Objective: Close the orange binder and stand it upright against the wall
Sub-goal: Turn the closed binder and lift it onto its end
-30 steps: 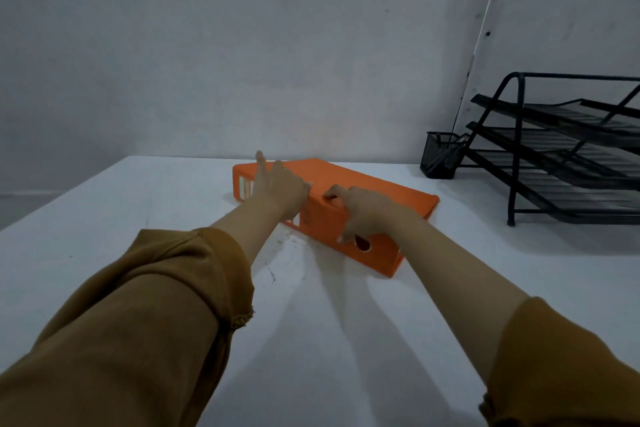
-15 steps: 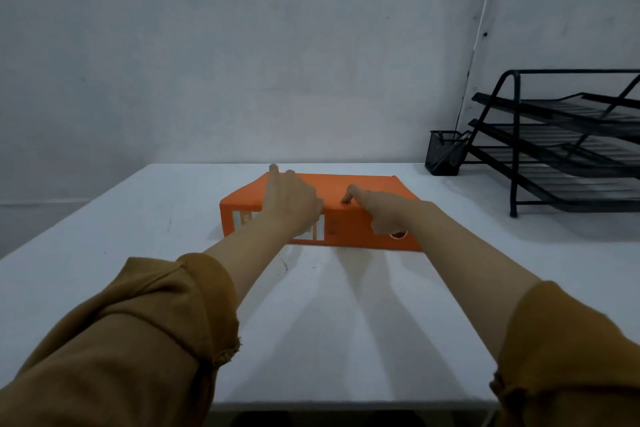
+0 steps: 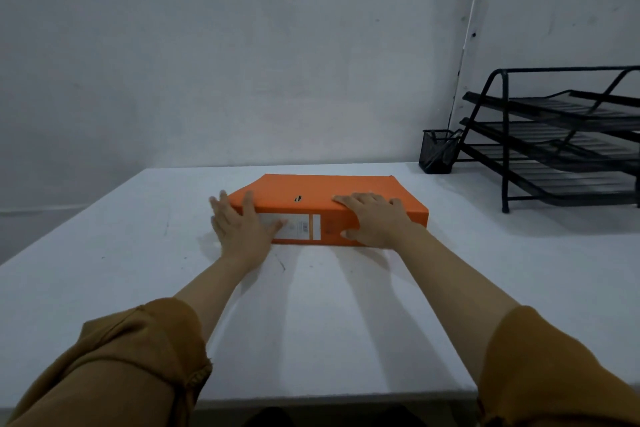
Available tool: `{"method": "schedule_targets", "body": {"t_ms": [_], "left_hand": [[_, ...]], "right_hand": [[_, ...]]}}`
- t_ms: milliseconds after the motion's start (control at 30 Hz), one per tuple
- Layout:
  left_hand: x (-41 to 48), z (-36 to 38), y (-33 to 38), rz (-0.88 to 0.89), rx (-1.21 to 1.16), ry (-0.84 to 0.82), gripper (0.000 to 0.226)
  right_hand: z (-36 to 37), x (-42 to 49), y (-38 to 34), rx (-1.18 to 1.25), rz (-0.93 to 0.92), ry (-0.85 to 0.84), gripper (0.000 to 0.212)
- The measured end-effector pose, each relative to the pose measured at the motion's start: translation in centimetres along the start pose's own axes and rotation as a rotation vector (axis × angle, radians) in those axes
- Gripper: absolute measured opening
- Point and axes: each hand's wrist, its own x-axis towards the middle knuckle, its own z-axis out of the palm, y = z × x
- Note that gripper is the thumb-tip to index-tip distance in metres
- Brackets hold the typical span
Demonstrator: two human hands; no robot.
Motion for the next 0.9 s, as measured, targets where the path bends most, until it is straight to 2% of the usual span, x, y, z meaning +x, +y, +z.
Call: {"method": "schedule_targets", "body": {"t_ms": [67, 133, 400, 533, 633, 733, 900], "left_hand": [[-0.1, 0.0, 0.4, -0.187, -0.218, 0.015, 0.105], [0.0, 0.1, 0.5, -0.279, -0.37, -0.007, 0.111], [0.5, -1.4, -1.5, -0.248, -0.314, -0.013, 0.083], [1.1, -3.0, -1.1, -0.125, -0.444, 0.106, 0.075], [1.8, -5.3, 0.8, 0.043, -0.502, 0.195, 0.075], [2.6, -8.6, 3.9, 0.205, -0.46, 0.269, 0.074], [3.4, -13.4, 9.5, 0.453, -0.343, 0.379, 0.057]], "right_hand": [[0.1, 0.0, -0.1, -0.007, 0.002, 0.015, 0.068], [0.1, 0.1, -0.1, -0.017, 0.001, 0.025, 0.065], [-0.1, -0.2, -0.4, -0.031, 0.012, 0.018, 0.064], [-0.7, -0.7, -0.1, 0.017, 0.027, 0.035, 0.063], [-1.5, -0.9, 0.9, 0.112, 0.031, 0.062, 0.063], [-2.1, -1.2, 1.8, 0.273, 0.031, 0.142, 0.062], [-1.8, -2.1, 1.2, 0.586, 0.069, 0.346, 0.06]]}}
